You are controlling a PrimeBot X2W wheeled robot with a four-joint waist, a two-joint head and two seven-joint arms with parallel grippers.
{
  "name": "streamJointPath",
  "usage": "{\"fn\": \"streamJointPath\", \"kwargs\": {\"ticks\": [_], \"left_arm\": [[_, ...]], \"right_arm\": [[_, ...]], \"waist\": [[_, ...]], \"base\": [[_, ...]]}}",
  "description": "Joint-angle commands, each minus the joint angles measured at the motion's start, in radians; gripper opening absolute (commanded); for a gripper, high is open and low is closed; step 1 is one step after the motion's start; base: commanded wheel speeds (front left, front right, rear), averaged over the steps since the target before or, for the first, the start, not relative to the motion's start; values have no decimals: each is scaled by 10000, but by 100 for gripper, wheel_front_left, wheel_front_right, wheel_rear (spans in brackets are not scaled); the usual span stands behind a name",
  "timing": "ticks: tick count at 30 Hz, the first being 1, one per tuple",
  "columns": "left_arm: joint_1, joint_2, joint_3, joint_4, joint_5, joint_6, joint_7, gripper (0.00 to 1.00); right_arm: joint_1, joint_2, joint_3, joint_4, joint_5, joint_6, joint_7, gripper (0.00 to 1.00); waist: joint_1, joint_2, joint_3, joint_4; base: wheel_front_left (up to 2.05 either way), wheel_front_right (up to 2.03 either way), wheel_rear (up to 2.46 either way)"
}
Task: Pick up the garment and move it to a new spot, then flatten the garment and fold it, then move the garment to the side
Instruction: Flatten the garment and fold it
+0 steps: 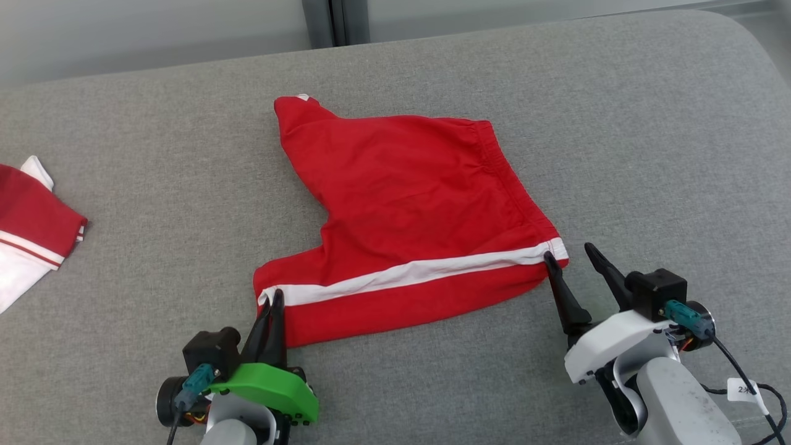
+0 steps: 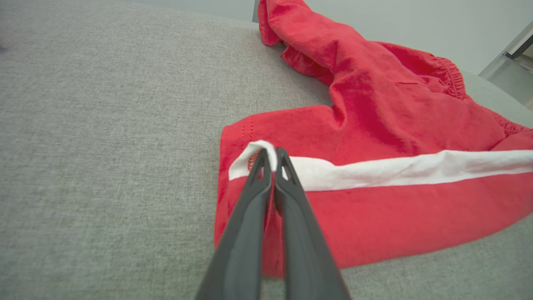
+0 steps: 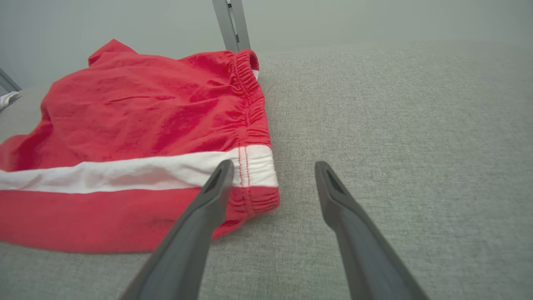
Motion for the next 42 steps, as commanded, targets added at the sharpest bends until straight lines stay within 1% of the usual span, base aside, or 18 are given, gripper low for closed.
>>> {"fn": "streamJointPath", "kwargs": {"ticks": [1,9,10,11,12,13,20,23,29,32,36,40,42], "left_arm": [[-118,42,-17,-57,140,14,-5,0],[-106,42,-162,-48,184,56,-6,0],[-108,42,-160,-44,182,63,-5,0],[-112,42,-165,-39,169,64,-5,0],[-116,42,-166,-33,173,66,-5,0],[-119,42,-161,-30,173,71,-5,0],[-67,42,-58,-91,219,116,-5,0],[-62,42,-5,-319,329,91,-5,0],[-326,42,345,-1508,769,-74,-6,0],[-568,44,659,-2273,1053,-271,-6,0],[-1240,130,1240,-3270,1690,-607,-4,0],[-2261,633,1546,-3966,2182,-850,-4,0],[-2853,840,1599,-4159,2226,-902,-4,0]], "right_arm": [[-181,-40,90,183,220,-10,-46,100],[-785,-276,703,771,1126,-10,-46,100],[-816,-306,792,796,1207,-10,-46,85],[-851,-356,913,807,1304,-10,-46,46],[-864,-392,984,794,1369,-10,-46,25],[-884,-453,1072,728,1428,-10,-46,0],[-583,-615,1141,155,1433,-10,-46,0],[-486,-678,1096,-112,1396,-10,-46,0],[-499,-911,1134,-1184,1485,-12,-46,0],[-773,-1097,1199,-1917,1692,-11,-48,0],[-1269,-1572,1473,-2799,2189,-12,-48,0],[-2172,-2272,1881,-3398,2856,-11,-5,0],[-2680,-2650,2059,-3664,3232,-11,348,0]], "waist": [[0,0,33,33],[0,0,132,178],[0,0,138,190],[0,0,142,201],[0,0,144,208],[0,0,147,214],[0,0,82,197],[0,0,-44,202],[0,0,-513,205],[0,0,-826,156],[0,0,-1288,38],[0,0,-1607,-77],[0,0,-1679,-116]], "base": [[0,0,0],[0,0,0],[0,0,0],[0,0,0],[0,0,0],[0,0,0],[0,0,0],[0,0,0],[0,0,0],[0,0,0],[0,0,0],[0,0,0],[0,0,0]]}}
